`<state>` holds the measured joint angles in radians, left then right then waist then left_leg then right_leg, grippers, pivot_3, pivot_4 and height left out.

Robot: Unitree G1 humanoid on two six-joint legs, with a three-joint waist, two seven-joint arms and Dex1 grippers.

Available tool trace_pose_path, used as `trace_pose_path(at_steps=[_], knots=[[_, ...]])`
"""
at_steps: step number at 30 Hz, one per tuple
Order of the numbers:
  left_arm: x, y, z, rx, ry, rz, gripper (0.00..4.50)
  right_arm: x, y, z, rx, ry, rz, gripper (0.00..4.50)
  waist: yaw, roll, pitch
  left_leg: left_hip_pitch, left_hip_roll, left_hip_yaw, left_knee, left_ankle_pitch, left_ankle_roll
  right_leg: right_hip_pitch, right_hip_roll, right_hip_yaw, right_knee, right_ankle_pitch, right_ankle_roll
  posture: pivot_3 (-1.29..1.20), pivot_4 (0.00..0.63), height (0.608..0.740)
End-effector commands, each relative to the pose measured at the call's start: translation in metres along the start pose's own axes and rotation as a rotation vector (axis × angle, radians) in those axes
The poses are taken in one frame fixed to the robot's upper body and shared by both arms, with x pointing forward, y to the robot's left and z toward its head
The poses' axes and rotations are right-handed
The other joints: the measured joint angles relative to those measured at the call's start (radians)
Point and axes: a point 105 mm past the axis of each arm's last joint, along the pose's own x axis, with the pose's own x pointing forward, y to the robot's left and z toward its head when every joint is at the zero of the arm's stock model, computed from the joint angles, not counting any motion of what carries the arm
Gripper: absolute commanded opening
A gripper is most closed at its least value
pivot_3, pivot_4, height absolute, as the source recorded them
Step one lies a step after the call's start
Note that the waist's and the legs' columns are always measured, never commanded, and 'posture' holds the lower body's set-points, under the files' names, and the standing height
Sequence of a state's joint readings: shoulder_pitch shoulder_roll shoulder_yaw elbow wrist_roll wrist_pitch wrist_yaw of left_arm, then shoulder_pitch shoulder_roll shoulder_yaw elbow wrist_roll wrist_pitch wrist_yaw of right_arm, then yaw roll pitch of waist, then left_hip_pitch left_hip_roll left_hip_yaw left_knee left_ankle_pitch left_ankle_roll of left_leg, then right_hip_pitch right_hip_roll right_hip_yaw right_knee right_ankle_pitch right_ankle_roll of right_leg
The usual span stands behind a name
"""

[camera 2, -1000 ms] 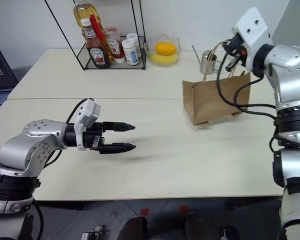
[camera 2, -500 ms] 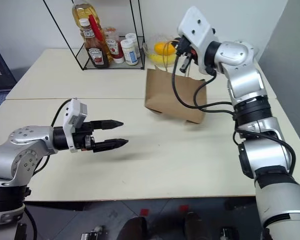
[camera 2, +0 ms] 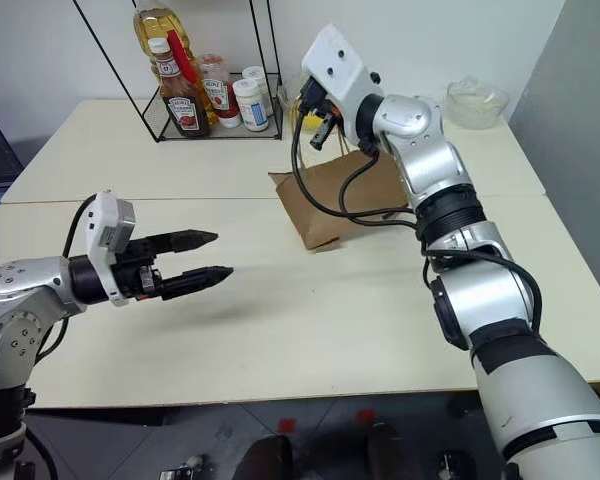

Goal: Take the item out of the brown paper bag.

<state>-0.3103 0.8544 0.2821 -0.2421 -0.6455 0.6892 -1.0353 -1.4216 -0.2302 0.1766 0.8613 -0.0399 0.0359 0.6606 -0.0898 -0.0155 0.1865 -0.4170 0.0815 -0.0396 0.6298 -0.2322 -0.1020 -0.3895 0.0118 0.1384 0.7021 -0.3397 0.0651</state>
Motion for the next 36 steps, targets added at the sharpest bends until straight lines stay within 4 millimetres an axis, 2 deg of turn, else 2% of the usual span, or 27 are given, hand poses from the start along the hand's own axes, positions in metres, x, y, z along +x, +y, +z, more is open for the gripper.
trace_pose_path(at_steps=[1, 6, 23, 36], knots=[[-0.010, 0.005, 0.014, 0.056, -0.031, 0.040, 4.13, 0.001, -0.012, 0.042, -0.058, -0.124, -0.044, 0.06, 0.000, 0.000, 0.000, 0.000, 0.000, 0.000, 0.000, 0.000, 0.000, 0.000, 0.000, 0.000, 0.000, 0.000, 0.000, 0.00, 0.150, 0.740], [-0.012, 0.009, 0.014, 0.057, -0.027, 0.051, 4.13, 0.007, -0.008, 0.044, -0.049, -0.135, -0.047, 0.06, 0.000, 0.000, 0.000, 0.000, 0.000, -0.001, 0.000, 0.000, 0.000, 0.000, 0.000, -0.002, 0.002, -0.001, -0.001, 0.00, 0.150, 0.740], [-0.007, 0.007, 0.013, 0.068, -0.019, 0.035, 4.13, 0.020, 0.011, 0.033, -0.066, -0.122, -0.010, 0.06, 0.000, 0.000, 0.000, 0.000, 0.000, -0.010, 0.000, 0.002, -0.004, 0.000, -0.001, -0.014, 0.010, -0.002, -0.004, 0.00, 0.150, 0.740], [-0.003, 0.008, 0.013, 0.075, -0.015, 0.024, 4.13, 0.020, 0.002, 0.036, -0.045, -0.103, -0.051, 0.06, 0.000, 0.000, 0.000, 0.000, 0.000, -0.011, 0.000, 0.002, -0.004, 0.000, -0.001, -0.015, 0.010, -0.002, -0.004, 0.00, 0.150, 0.740]])
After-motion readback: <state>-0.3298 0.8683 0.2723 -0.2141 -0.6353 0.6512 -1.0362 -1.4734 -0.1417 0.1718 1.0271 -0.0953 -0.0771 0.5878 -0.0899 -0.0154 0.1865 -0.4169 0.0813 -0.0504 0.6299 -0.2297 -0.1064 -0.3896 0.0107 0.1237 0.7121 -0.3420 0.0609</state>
